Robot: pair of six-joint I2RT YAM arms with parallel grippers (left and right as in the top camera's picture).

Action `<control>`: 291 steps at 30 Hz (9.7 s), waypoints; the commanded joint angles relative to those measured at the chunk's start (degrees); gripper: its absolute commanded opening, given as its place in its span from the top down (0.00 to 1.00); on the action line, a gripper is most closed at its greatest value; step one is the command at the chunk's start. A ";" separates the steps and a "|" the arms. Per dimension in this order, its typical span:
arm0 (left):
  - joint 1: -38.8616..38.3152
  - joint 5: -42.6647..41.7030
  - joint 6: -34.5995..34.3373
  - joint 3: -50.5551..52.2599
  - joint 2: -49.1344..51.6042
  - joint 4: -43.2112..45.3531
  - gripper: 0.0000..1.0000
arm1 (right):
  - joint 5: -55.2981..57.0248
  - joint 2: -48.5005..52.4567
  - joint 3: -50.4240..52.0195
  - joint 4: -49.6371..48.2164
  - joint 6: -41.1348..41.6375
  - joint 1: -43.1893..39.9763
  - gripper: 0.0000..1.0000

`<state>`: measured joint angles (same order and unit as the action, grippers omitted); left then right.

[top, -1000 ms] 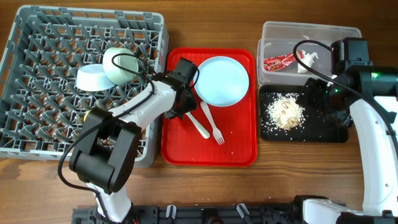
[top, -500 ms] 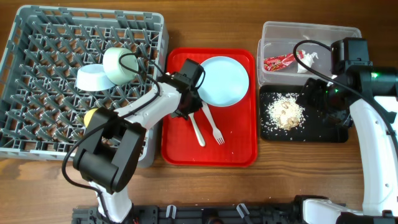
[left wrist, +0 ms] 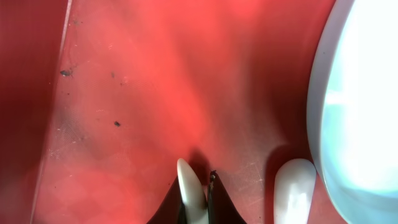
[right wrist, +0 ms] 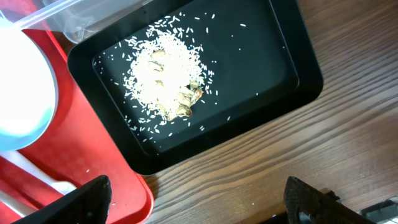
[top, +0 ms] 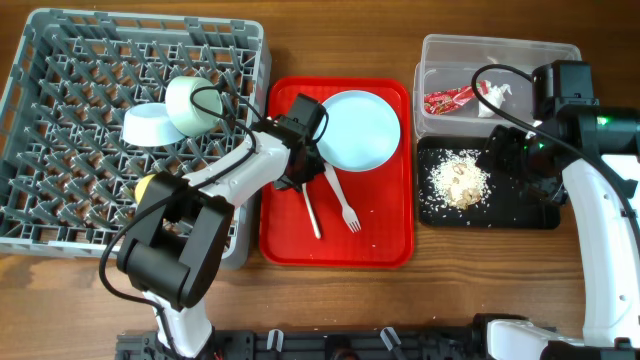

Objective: Sort waste into correct bins and load items into the dishwasher rack

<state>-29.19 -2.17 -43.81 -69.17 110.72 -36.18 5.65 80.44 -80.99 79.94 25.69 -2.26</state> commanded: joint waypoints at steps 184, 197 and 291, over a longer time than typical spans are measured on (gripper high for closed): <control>-14.43 1.84 43.01 -17.62 -1.73 -4.15 0.96 | -0.15 -0.17 -0.04 0.52 -2.82 -0.07 0.04; 8.46 -23.54 36.89 -18.23 -22.64 -6.99 0.96 | -0.15 -0.20 -0.04 0.55 -3.17 -0.07 0.04; 28.02 0.33 28.37 15.91 -75.47 -24.94 0.00 | -11.82 -68.30 41.92 -43.50 -26.95 3.19 0.00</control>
<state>-0.86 -2.79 -15.75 -53.60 35.33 -61.23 -6.79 18.79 -46.46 41.60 0.43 -0.19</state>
